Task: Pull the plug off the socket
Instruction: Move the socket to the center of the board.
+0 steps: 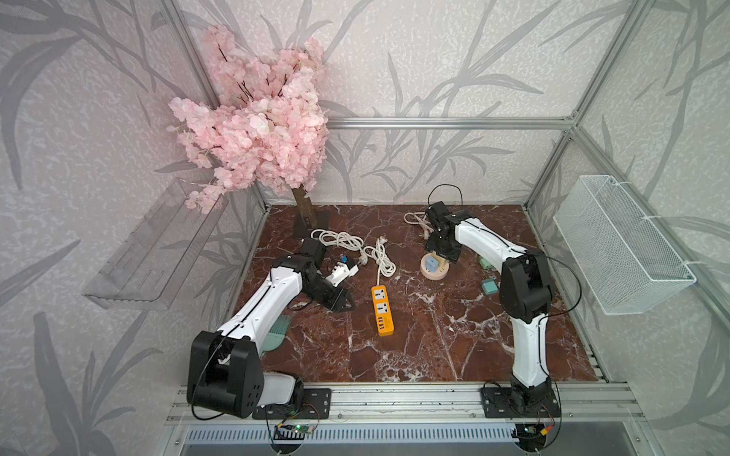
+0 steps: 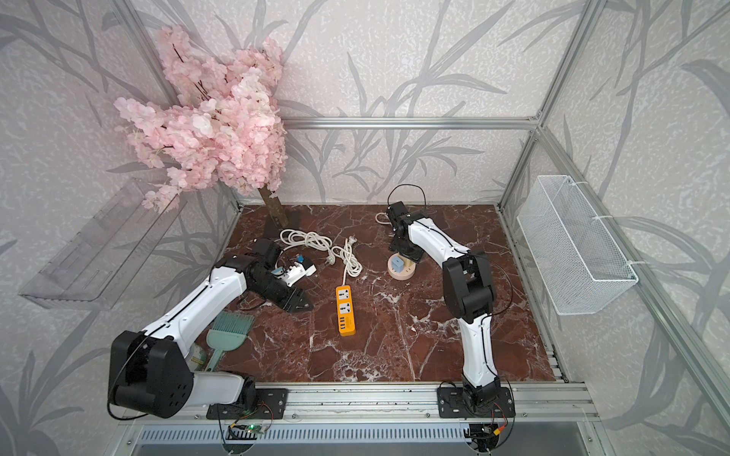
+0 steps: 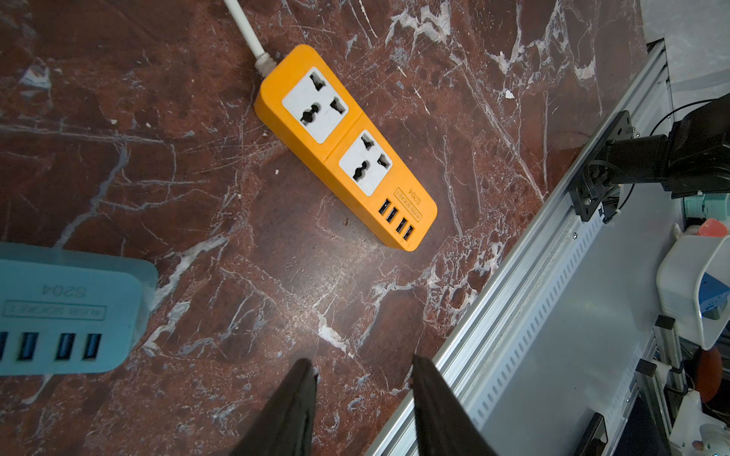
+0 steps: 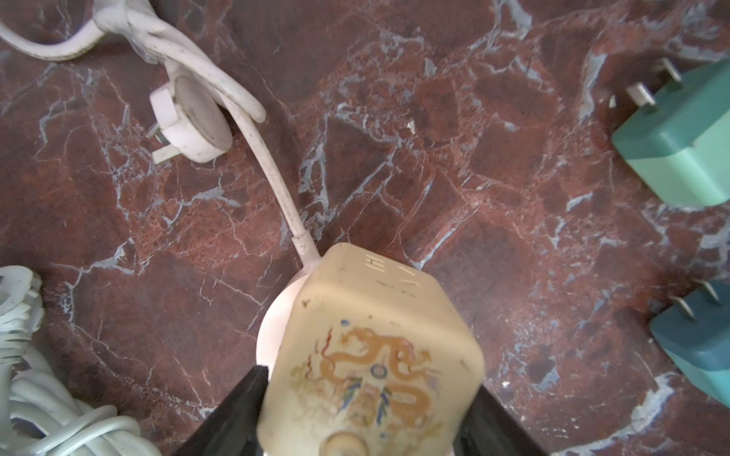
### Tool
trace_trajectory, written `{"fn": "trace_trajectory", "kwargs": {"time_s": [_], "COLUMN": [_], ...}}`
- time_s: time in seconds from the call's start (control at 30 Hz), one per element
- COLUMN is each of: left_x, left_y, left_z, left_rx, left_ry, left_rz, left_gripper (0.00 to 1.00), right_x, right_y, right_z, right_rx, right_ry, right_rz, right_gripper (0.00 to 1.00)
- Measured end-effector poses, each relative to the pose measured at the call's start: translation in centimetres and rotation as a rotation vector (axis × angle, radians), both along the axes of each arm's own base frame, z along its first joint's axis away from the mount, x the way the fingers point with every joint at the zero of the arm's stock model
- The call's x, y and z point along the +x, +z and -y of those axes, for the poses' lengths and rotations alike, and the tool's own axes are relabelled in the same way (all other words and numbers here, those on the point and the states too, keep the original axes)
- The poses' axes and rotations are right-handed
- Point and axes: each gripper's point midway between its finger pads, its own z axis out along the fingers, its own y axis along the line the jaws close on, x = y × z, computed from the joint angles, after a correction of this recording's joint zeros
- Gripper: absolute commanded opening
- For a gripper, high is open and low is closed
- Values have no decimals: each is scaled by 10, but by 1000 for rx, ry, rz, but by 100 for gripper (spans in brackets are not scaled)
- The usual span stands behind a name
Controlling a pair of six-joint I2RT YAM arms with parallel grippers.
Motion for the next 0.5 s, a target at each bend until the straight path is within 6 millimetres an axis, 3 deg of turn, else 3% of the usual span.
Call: {"fn": "trace_trajectory", "kwargs": {"time_s": [0.2,0.23,0.5], "left_x": [0,0,0], "left_y": [0,0,0], "left_z": [0,0,0], "left_rx": [0,-1,-1], "left_ry": [0,0,0], "left_rz": [0,-1,-1], "left_gripper": [43,43,43], "right_x": [-3,-5,-39], "right_y": [0,0,1], "right_z": [1,2,-2], "right_rx": [-2,-3,-29], "right_ry": [31,38,149], "right_rz": [12,13,-12], "right_gripper": [50,45,45]}}
